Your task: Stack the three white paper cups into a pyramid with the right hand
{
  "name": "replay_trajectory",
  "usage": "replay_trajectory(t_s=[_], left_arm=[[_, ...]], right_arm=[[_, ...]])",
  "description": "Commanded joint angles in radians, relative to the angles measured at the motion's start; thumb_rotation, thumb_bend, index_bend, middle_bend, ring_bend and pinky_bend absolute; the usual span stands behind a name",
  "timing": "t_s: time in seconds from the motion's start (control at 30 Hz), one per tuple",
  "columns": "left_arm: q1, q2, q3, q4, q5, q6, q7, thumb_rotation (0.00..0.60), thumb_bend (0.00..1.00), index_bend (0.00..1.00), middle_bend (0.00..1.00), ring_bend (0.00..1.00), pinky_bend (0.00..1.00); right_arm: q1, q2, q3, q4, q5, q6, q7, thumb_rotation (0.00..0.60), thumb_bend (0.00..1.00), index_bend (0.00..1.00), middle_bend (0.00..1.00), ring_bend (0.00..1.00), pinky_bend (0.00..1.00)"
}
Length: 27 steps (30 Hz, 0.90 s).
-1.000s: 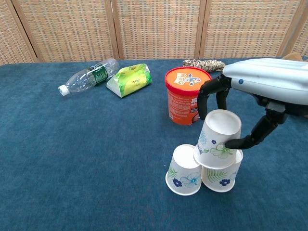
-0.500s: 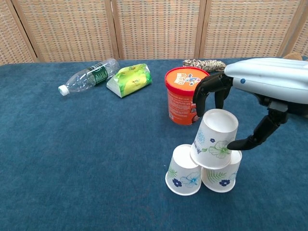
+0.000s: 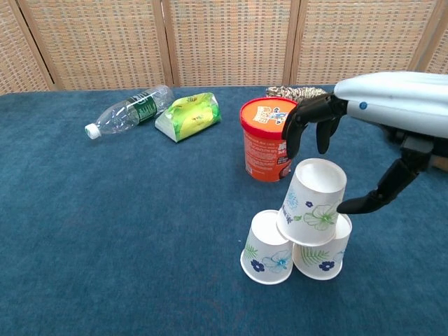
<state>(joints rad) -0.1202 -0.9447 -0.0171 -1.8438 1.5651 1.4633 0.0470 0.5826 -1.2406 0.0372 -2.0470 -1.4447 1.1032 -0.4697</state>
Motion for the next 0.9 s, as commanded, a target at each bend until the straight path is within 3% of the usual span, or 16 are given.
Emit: replay_trajectory(t_s=[0.03,0.2,0.37,0.47,0.53,0.6,0.73,0.9], left_arm=[[0.004,0.002,0.001,0.003,0.001,0.005,-0.01,0.6,0.12,0.0,0.0,0.0,0.0],[0.008,0.005,0.001,0.008,0.001,0.012,-0.022,0.6,0.12,0.0,0.0,0.0,0.0],[0.014,-0.002,0.003,0.013,0.008,0.023,-0.021,0.6,0.12,0.0,0.0,0.0,0.0],[0.027,-0.034,-0.004,0.039,0.028,0.068,-0.015,0.6,0.12,0.0,0.0,0.0,0.0],[0.039,-0.056,-0.002,0.063,0.037,0.093,-0.022,0.6,0.12,0.0,0.0,0.0,0.0],[0.049,-0.067,0.003,0.081,0.036,0.102,-0.024,0.6,0.12,0.0,0.0,0.0,0.0],[0.062,-0.096,0.019,0.115,0.033,0.098,-0.022,0.6,0.12,0.0,0.0,0.0,0.0],[0.061,-0.128,0.023,0.149,0.032,0.085,-0.008,0.6,0.12,0.0,0.0,0.0,0.0]], right_arm=[[-0.045,0.108,-0.01,-0.056,-0.095,0.083,0.051,0.6,0.31,0.38,0.32,0.41,0.35],[-0.101,0.231,-0.025,-0.05,-0.204,0.183,0.184,0.6,0.31,0.38,0.32,0.41,0.35],[-0.177,0.329,-0.037,0.039,-0.277,0.321,0.344,0.6,0.24,0.38,0.3,0.38,0.32],[-0.226,0.346,-0.043,0.129,-0.285,0.393,0.413,0.6,0.14,0.32,0.19,0.2,0.15],[-0.261,0.34,-0.047,0.192,-0.276,0.433,0.454,0.6,0.06,0.22,0.08,0.08,0.07],[-0.294,0.315,-0.048,0.26,-0.253,0.464,0.471,0.6,0.01,0.12,0.01,0.01,0.02],[-0.374,0.195,-0.046,0.409,-0.178,0.524,0.48,0.6,0.0,0.0,0.0,0.0,0.0],[-0.414,0.087,-0.038,0.511,-0.172,0.565,0.479,0.6,0.0,0.0,0.0,0.0,0.0]])
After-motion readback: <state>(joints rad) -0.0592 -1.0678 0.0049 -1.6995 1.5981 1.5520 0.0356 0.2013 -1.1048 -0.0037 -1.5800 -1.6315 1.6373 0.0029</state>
